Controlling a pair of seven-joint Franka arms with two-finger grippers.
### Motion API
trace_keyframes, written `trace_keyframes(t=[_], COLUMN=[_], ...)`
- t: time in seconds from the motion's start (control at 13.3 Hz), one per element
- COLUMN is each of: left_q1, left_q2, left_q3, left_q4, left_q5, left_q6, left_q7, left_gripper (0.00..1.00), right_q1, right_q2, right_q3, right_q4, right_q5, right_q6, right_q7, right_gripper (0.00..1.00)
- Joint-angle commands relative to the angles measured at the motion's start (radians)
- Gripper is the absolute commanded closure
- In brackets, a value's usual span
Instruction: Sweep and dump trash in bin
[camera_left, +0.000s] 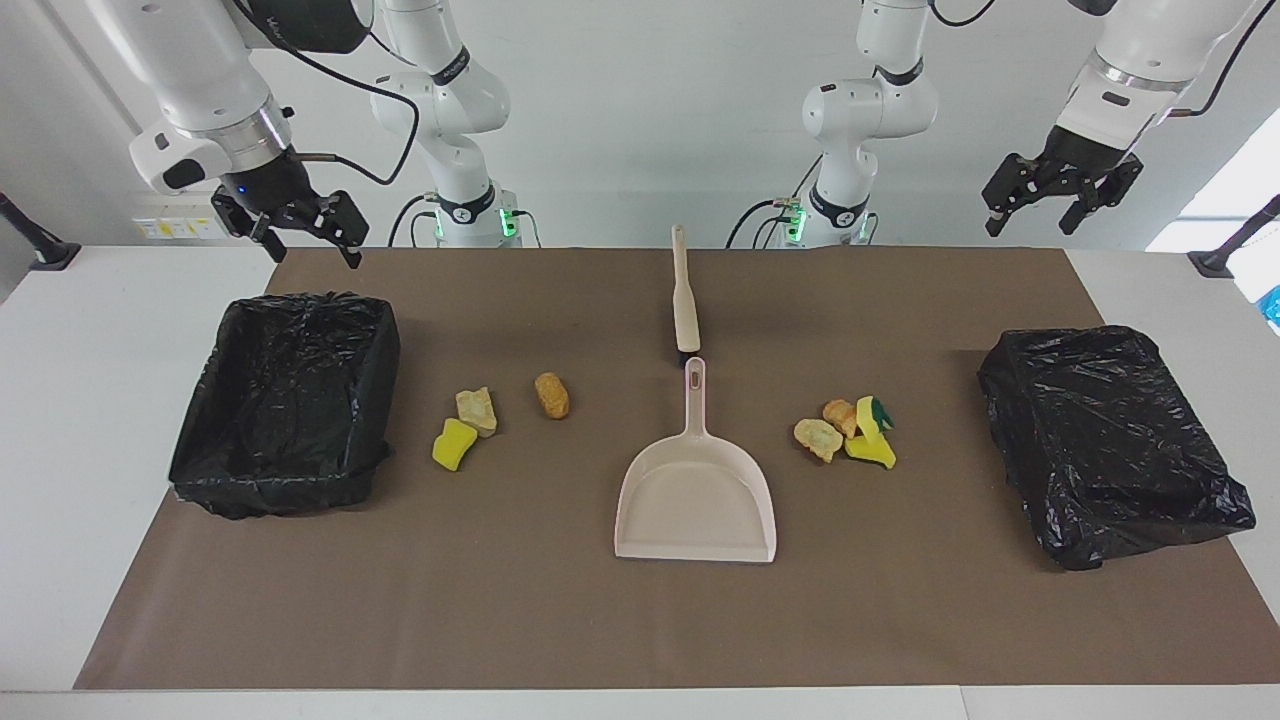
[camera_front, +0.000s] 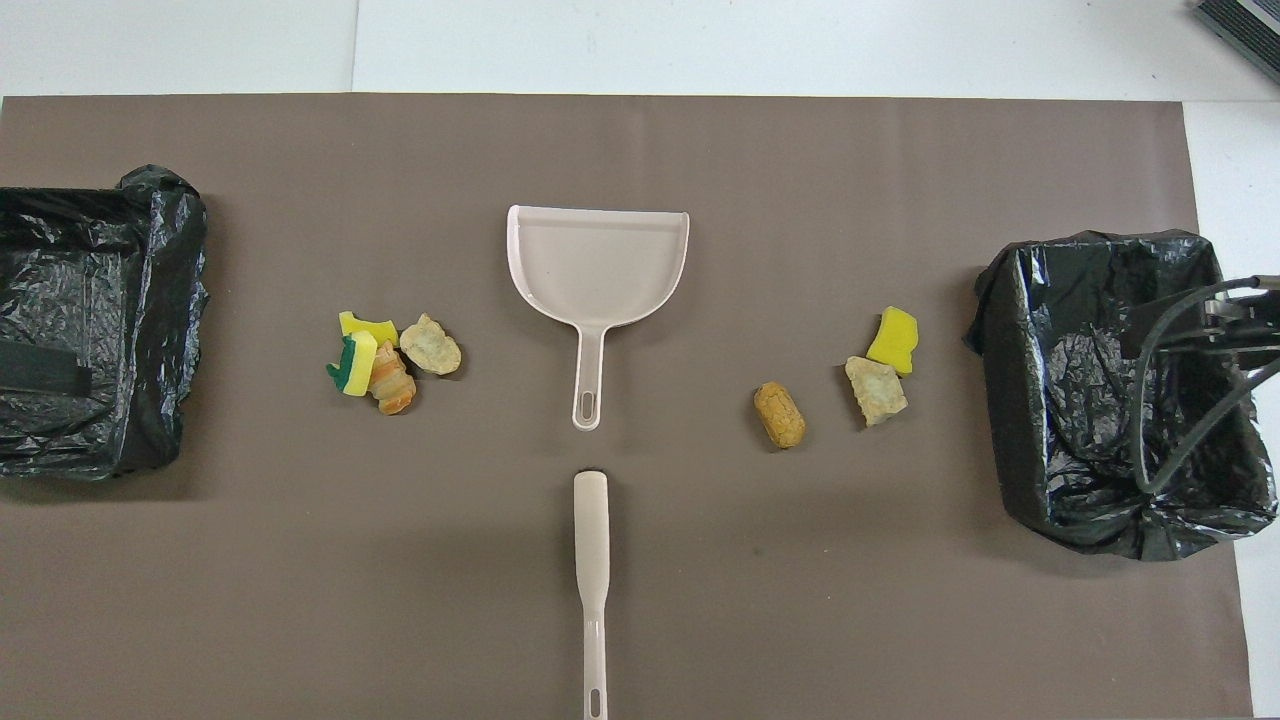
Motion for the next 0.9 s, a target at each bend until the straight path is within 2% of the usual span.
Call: trace_keyframes(t=[0.0,0.83], left_q1=[-0.001,0.005], left_q2=[-0.004,-0.007], left_q3=[0.001,0.001], left_q4=[0.005,-0.045], left_q5=[-0.01,-0.013], left_q6=[-0.005,0.053], left_q7=[0.008,-0.006], left_gripper=[0.0,0.0], right_q1=[-0.005,-0.003], right_q2=[-0.003,-0.006], right_q3=[0.001,0.0], right_q4=[0.008,0.0], right_q5=[0.028,0.025], right_q6=[-0.02,-0.017], right_q7=[0.021,0.016], right_gripper=[0.0,0.0])
